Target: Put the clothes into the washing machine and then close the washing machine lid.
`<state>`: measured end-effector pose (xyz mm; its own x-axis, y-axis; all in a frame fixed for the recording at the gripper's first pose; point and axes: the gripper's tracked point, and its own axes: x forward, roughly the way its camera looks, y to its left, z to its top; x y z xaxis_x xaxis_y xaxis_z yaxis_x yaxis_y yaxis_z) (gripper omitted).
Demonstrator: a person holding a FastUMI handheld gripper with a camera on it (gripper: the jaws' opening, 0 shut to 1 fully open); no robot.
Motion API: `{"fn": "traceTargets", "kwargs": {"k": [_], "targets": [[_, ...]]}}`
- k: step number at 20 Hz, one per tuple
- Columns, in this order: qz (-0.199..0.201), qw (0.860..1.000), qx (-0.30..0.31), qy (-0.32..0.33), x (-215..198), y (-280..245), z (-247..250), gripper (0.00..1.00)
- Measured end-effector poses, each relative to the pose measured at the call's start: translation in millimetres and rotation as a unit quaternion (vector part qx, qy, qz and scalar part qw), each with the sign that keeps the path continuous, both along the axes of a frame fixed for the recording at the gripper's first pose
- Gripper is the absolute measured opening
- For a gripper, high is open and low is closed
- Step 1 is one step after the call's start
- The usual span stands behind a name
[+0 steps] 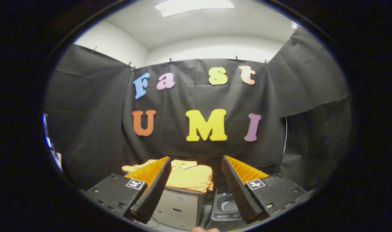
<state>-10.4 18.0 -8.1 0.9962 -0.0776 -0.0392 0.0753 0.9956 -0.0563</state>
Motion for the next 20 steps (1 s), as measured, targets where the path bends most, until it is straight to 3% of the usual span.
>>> {"fn": "traceTargets", "kwargs": {"k": [10, 14, 20], "targets": [[-0.071, 0.997, 0.011, -0.006, 15, 28, 9, 0.99], [-0.066, 0.998, 0.022, 0.003, 35, 53, 14, 0.99], [-0.025, 0.997, 0.042, 0.056, 94, 89, -9, 0.99]]}}
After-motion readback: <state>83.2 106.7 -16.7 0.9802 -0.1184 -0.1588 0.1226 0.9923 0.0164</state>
